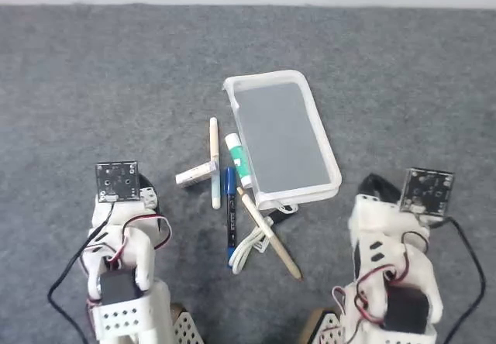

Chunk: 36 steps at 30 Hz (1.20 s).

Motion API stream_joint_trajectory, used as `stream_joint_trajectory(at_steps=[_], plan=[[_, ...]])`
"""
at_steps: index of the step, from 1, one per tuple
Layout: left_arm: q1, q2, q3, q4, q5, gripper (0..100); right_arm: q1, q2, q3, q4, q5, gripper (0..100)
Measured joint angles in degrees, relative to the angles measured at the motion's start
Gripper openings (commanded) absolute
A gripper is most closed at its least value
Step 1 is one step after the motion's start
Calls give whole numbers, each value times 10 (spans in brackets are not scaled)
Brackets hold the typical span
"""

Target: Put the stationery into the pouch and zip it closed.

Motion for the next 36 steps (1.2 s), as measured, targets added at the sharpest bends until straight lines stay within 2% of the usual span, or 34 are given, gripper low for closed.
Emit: stream_joint_trajectory(at_steps=[4,7,9,12,19,28,32,36], plan=[[-1,0,0,0,0,13,-102,5,-18,-10,0,10],[-1,0,0,0,0,13,-156,69,-30,-32,0,20],[-1,0,0,0,0,13,-178,126,-47,-40,-4,62],[-1,0,0,0,0,13,-215,230,-98,-35,-44,109],[-1,0,0,0,0,13,-324,470,-197,-18,-143,106],[-1,0,0,0,0,13,-361,670,-201,-122,-185,106],[-1,0,0,0,0,13,-368,727,-201,-137,-226,106],[-1,0,0,0,0,13,-371,765,-201,-141,-236,106]])
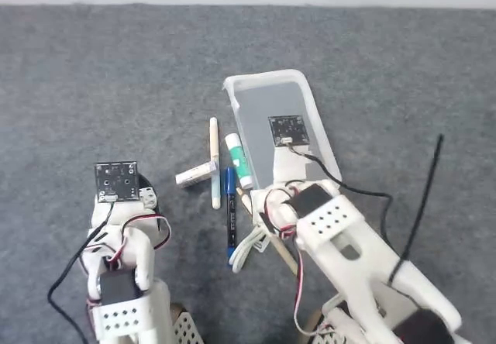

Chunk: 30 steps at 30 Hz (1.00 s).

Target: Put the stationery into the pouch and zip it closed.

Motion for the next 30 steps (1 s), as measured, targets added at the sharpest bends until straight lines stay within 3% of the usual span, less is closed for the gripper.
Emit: stream_joint_trajectory(at_steps=[11,23,30], plan=[[0,0,0,0,0,13,3,32,0,-6,-1,102],[0,0,0,0,0,13,98,180,-78,-135,-1,102],[0,0,0,0,0,13,115,137,-95,-101,-1,109]])
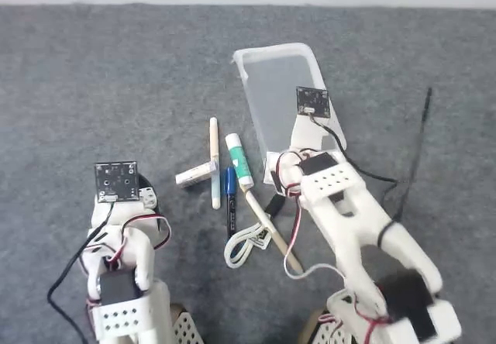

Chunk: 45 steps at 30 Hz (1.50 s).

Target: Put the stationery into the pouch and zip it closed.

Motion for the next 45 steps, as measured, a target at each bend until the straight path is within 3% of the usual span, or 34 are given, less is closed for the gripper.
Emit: stream_joint_trajectory(at_steps=[5,10,27,33,35,45], plan=[[0,0,0,0,0,13,-23,-66,0,78,0,206],[0,0,0,0,0,13,-68,-72,0,142,0,180],[0,0,0,0,0,13,-81,50,0,80,-48,175],[0,0,0,0,0,13,-83,95,-7,66,-48,6],[0,0,0,0,0,13,-83,103,-13,66,-47,13],[0,0,0,0,0,13,-83,20,-13,123,86,6]])
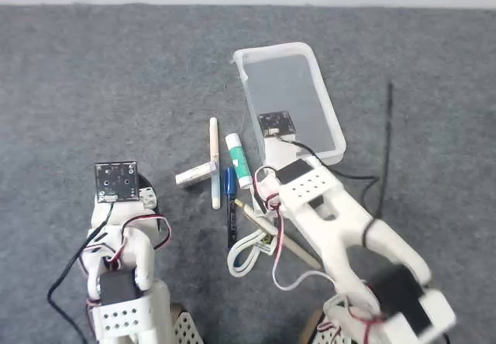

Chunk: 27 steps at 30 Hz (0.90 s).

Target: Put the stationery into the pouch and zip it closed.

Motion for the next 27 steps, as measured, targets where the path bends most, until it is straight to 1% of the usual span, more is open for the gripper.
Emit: stream_joint_trajectory(at_steps=[5,10,16,22,24,27], plan=[[0,0,0,0,0,13,0,-63,1,11,42,6],[0,0,0,0,0,13,0,-90,1,9,116,6],[0,0,0,0,0,13,0,-135,1,-36,200,6],[0,0,0,0,0,13,0,-186,1,-81,316,6],[0,0,0,0,0,39,0,-206,1,-84,347,6],[0,0,0,0,0,125,0,-246,6,-84,375,6]])
